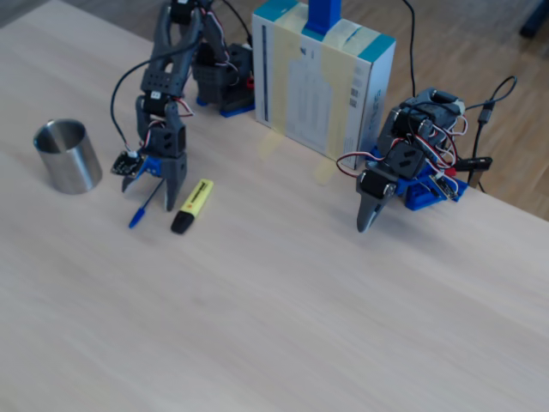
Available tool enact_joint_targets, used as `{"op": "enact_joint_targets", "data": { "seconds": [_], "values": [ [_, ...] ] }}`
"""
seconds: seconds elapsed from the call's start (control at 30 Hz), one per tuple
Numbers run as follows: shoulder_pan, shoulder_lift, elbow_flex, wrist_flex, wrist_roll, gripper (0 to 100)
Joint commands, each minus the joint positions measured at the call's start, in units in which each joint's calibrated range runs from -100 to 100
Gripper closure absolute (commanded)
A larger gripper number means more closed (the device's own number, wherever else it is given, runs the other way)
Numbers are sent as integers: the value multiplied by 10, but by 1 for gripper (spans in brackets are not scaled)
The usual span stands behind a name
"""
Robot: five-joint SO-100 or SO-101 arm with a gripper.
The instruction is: Grab the blue pen and put it in the silver cup.
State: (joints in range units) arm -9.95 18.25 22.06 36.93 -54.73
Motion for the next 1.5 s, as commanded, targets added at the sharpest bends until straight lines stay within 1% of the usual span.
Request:
{"op": "enact_joint_targets", "data": {
  "seconds": [0.0, 0.27, 0.5, 0.6, 0.7, 0.8, 0.87, 1.0, 1.47],
  "values": [
    [9, 4, -12, 3, 1, 57],
    [10, 0, -4, 3, -2, 58],
    [12, -1, -1, 10, -3, 75],
    [12, -2, 10, 6, -3, 80],
    [13, -16, 21, 9, -4, 83],
    [13, -30, 57, 10, -27, 86],
    [13, -40, 74, 10, -47, 89],
    [14, -52, 91, 11, -55, 98],
    [22, -58, 102, 3, -54, 98]
  ]
}}
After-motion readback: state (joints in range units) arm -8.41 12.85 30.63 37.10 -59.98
